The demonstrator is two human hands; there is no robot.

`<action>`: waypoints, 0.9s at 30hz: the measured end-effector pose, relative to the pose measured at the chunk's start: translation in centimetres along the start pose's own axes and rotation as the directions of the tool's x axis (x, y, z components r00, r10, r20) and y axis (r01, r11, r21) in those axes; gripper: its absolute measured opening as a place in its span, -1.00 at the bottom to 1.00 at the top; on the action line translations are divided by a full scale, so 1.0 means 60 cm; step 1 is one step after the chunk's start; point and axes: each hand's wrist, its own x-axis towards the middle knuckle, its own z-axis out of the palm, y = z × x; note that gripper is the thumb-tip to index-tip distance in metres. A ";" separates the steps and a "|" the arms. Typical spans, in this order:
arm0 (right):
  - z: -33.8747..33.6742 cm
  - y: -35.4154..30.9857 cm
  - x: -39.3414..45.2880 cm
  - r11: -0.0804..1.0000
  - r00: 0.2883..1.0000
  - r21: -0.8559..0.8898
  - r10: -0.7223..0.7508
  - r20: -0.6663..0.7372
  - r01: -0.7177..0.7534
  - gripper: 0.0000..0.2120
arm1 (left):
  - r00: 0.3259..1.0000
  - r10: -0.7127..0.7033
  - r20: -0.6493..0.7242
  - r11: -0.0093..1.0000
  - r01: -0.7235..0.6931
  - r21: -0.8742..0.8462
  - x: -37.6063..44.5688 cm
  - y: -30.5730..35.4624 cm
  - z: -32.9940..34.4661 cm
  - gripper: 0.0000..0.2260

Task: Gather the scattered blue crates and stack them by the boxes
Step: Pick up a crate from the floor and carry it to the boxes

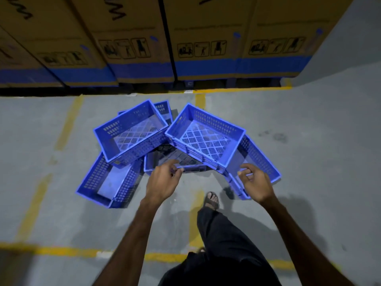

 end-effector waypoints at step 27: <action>0.164 0.084 0.514 0.911 0.897 0.146 0.408 -0.171 -0.387 -0.84 | 0.938 0.093 0.335 0.966 -0.167 0.199 0.701 -0.141 0.139 -0.69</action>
